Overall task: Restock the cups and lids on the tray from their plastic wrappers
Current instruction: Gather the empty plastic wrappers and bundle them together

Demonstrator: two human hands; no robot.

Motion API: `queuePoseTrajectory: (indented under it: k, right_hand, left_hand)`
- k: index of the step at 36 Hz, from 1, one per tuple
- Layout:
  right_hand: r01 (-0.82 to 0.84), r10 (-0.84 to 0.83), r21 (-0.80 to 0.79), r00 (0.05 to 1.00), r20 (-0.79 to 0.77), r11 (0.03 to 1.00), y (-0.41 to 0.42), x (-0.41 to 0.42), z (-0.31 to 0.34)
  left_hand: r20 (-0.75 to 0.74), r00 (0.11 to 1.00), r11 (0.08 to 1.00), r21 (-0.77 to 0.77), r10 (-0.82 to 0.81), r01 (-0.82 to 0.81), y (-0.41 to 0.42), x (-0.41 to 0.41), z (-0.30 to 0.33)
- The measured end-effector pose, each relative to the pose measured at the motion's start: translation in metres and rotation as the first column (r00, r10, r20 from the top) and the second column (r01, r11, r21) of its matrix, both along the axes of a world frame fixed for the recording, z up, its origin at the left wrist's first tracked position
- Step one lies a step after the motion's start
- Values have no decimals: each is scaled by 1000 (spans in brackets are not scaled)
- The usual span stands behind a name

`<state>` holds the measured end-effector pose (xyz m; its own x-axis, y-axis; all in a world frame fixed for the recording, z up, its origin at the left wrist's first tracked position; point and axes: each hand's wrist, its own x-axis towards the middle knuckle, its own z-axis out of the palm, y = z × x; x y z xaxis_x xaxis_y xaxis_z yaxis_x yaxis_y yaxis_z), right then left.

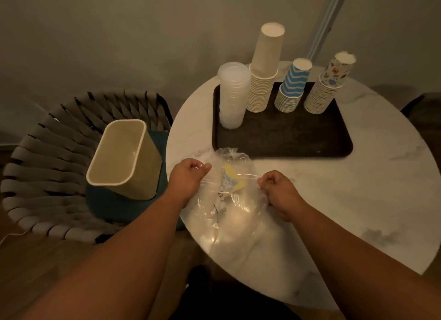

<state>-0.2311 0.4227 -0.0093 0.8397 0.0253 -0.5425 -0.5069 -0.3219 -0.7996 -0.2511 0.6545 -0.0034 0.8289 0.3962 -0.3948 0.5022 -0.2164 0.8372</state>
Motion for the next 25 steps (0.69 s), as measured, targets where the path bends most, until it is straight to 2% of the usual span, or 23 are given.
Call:
queuePoseTrajectory:
  k: [6,10,11,13,15,17,18,20,21,22,23,25]
  right_hand:
    - [-8,6,-107,1000,-18,994,-21,-3,-4]
    - [-8,4,-35,993,-115,999,-28,-4,-5]
    - [-13,10,-25,991,-130,1000,-28,-5,-4]
    - [-9,5,-30,992,-128,1000,-28,-3,-3]
    - [48,-50,-20,990,-129,999,-25,0,-2]
    - [117,-114,3,971,-211,993,-22,6,-5]
    - [107,-114,-38,961,-253,993,-20,8,-6]
    - [-108,33,-283,966,-257,953,-21,11,-6]
    - [-216,129,-439,967,-220,872,-22,11,-4]
    - [-252,201,-566,968,-152,785,-22,11,-3]
    - [-218,235,-629,970,-58,746,-22,12,-1]
    - [-123,267,-599,951,158,791,-17,18,2]
  left_hand:
    - [-67,995,996,41,-73,75,-8,-6,-8]
    - [-158,975,988,-25,-156,154,-15,-15,-18]
    - [-169,970,984,14,-173,177,-17,-16,-20]
    - [-169,973,964,189,-157,188,-21,-14,-21]
    - [-114,987,933,332,-109,141,-26,-9,-19]
    - [-53,992,908,400,-113,125,-33,-6,-13]
    - [-32,991,888,441,-133,133,-37,-6,-11]
    - [-9,979,804,568,-203,172,-45,-11,-9]
    - [-4,968,749,632,-252,198,-51,-16,-9]
    - [3,953,700,680,-302,219,-56,-21,-10]
    - [5,940,670,702,-341,240,-61,-27,-11]
    - [-4,918,666,688,-396,290,-70,-37,-15]
